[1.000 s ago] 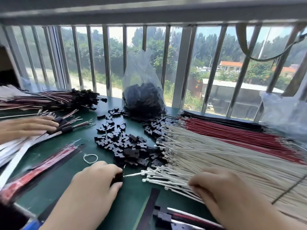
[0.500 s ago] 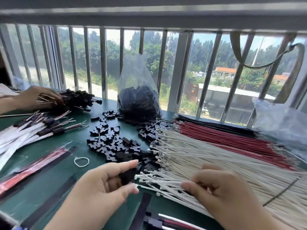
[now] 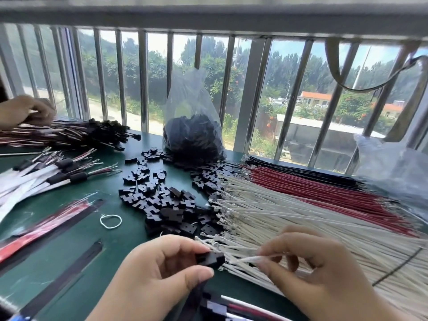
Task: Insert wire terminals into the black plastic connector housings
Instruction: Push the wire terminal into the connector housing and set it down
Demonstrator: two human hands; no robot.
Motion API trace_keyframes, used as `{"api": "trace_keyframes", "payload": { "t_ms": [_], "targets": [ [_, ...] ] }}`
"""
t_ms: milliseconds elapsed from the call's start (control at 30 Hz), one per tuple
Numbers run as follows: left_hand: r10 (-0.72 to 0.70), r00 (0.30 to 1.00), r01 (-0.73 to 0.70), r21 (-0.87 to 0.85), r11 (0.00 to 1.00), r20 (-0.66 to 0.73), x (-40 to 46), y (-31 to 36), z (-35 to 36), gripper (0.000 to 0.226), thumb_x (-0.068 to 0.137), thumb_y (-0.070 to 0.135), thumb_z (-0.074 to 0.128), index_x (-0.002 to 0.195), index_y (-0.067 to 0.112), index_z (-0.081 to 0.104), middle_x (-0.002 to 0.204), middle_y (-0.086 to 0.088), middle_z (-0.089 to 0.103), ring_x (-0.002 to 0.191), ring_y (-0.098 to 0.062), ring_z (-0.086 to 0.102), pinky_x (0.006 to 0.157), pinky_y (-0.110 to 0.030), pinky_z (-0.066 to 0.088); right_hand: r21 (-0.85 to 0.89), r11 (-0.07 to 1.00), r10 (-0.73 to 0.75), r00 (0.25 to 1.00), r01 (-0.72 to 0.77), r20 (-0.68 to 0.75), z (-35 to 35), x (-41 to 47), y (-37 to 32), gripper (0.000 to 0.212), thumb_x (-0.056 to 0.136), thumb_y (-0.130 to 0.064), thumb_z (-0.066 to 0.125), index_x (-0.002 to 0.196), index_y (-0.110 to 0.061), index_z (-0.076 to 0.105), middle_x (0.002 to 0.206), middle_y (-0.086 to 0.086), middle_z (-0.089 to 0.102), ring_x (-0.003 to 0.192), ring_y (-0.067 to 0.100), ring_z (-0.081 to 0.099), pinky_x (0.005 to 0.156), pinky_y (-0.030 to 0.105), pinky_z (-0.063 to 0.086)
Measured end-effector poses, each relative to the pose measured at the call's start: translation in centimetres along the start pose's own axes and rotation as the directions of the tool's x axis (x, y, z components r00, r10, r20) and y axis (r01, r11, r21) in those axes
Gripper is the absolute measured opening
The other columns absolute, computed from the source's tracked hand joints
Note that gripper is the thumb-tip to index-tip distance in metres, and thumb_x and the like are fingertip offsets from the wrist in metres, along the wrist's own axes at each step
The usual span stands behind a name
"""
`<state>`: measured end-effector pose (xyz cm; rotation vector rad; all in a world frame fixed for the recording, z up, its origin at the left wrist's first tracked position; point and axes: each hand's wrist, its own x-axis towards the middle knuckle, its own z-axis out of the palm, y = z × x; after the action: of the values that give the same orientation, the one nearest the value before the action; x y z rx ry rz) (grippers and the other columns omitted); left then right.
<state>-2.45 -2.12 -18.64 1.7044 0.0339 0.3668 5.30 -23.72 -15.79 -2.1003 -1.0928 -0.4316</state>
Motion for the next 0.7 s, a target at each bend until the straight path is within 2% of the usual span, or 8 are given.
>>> {"api": "trace_keyframes", "payload": {
  "t_ms": [67, 133, 233, 367, 400, 500, 600, 700],
  "targets": [
    [0.015, 1.000, -0.015, 0.000, 1.000, 0.026, -0.1, 0.3, 0.2, 0.022, 0.055, 0.030, 0.083, 0.076, 0.031, 0.076, 0.073, -0.004, 0.075, 0.062, -0.010, 0.070, 0.059, -0.012, 0.051, -0.018, 1.000, -0.001, 1.000, 0.001, 0.015, 0.0, 0.0, -0.3, 0.021, 0.070, -0.060, 0.062, 0.074, -0.040, 0.067, 0.073, -0.021, 0.063, 0.061, 0.007, 0.056, 0.050, 0.013, 0.044],
    [0.054, 0.998, -0.055, 0.026, 0.998, 0.032, -0.1, 0.5, 0.4, 0.011, 0.068, 0.037, 0.071, 0.078, 0.033, 0.075, 0.066, -0.007, 0.072, 0.052, -0.009, 0.065, 0.054, -0.011, 0.048, -0.037, 0.999, -0.005, 0.999, 0.006, 0.039, 0.2, 0.1, -0.5, 0.020, 0.071, -0.056, 0.061, 0.073, -0.037, 0.065, 0.074, -0.022, 0.062, 0.062, 0.006, 0.056, 0.052, 0.012, 0.043],
    [0.096, 0.995, -0.094, 0.071, 0.993, -0.023, 0.0, 0.3, 0.6, 0.021, 0.069, 0.038, 0.055, 0.076, 0.031, 0.073, 0.057, -0.008, 0.067, 0.044, -0.011, 0.058, 0.048, -0.014, 0.045, -0.063, 0.998, -0.017, 0.997, 0.022, 0.073, 0.5, 0.1, -0.4, 0.014, 0.074, -0.052, 0.061, 0.076, -0.038, 0.063, 0.075, -0.025, 0.060, 0.064, 0.005, 0.056, 0.053, 0.013, 0.043],
    [0.101, 0.995, -0.102, 0.146, 0.984, 0.017, 0.1, 0.2, 1.2, 0.014, 0.071, 0.035, 0.060, 0.075, 0.027, 0.070, 0.056, -0.006, 0.067, 0.045, -0.012, 0.061, 0.048, -0.013, 0.046, -0.087, 0.996, 0.006, 0.996, 0.001, 0.086, 0.9, 0.2, -0.3, 0.014, 0.074, -0.053, 0.058, 0.080, -0.040, 0.061, 0.077, -0.025, 0.061, 0.067, 0.003, 0.058, 0.054, 0.015, 0.045],
    [0.077, 0.997, -0.080, 0.129, 0.988, 0.032, 0.1, 0.3, 1.2, 0.012, 0.068, 0.034, 0.066, 0.078, 0.029, 0.070, 0.059, -0.006, 0.068, 0.048, -0.012, 0.062, 0.048, -0.013, 0.046, -0.095, 0.995, 0.017, 0.996, -0.009, 0.089, 1.1, 0.2, -0.3, 0.016, 0.074, -0.055, 0.056, 0.081, -0.041, 0.060, 0.079, -0.026, 0.061, 0.069, 0.003, 0.059, 0.055, 0.017, 0.046],
    [0.041, 0.998, -0.045, 0.112, 0.993, 0.038, -0.1, 0.2, 1.1, 0.038, 0.045, 0.032, 0.079, 0.081, 0.036, 0.071, 0.063, -0.006, 0.070, 0.050, -0.010, 0.058, 0.049, -0.015, 0.046, -0.071, 0.997, 0.050, 0.994, -0.043, 0.096, 1.4, 0.2, 0.0, 0.019, 0.073, -0.059, 0.053, 0.081, -0.043, 0.060, 0.078, -0.027, 0.061, 0.072, 0.003, 0.060, 0.058, 0.022, 0.049],
    [0.062, 0.996, -0.055, 0.117, 0.992, -0.057, 0.0, 0.0, 1.0, 0.035, 0.043, 0.025, 0.084, 0.074, 0.032, 0.070, 0.059, -0.006, 0.065, 0.049, -0.012, 0.056, 0.048, -0.015, 0.045, -0.043, 0.998, 0.051, 0.994, -0.047, 0.092, 1.3, 0.1, 0.2, 0.020, 0.073, -0.058, 0.054, 0.081, -0.041, 0.061, 0.077, -0.024, 0.063, 0.072, 0.006, 0.060, 0.058, 0.021, 0.049],
    [0.125, 0.979, -0.108, 0.106, 0.988, -0.160, -0.1, 0.0, 0.9, 0.029, 0.045, 0.043, 0.073, 0.069, 0.027, 0.069, 0.053, -0.008, 0.061, 0.042, -0.010, 0.055, 0.046, -0.012, 0.042, -0.026, 0.999, 0.044, 0.996, -0.042, 0.079, 1.3, 0.0, 0.1, 0.020, 0.074, -0.056, 0.055, 0.082, -0.039, 0.061, 0.077, -0.022, 0.064, 0.071, 0.007, 0.060, 0.058, 0.020, 0.047]
  ]
}}
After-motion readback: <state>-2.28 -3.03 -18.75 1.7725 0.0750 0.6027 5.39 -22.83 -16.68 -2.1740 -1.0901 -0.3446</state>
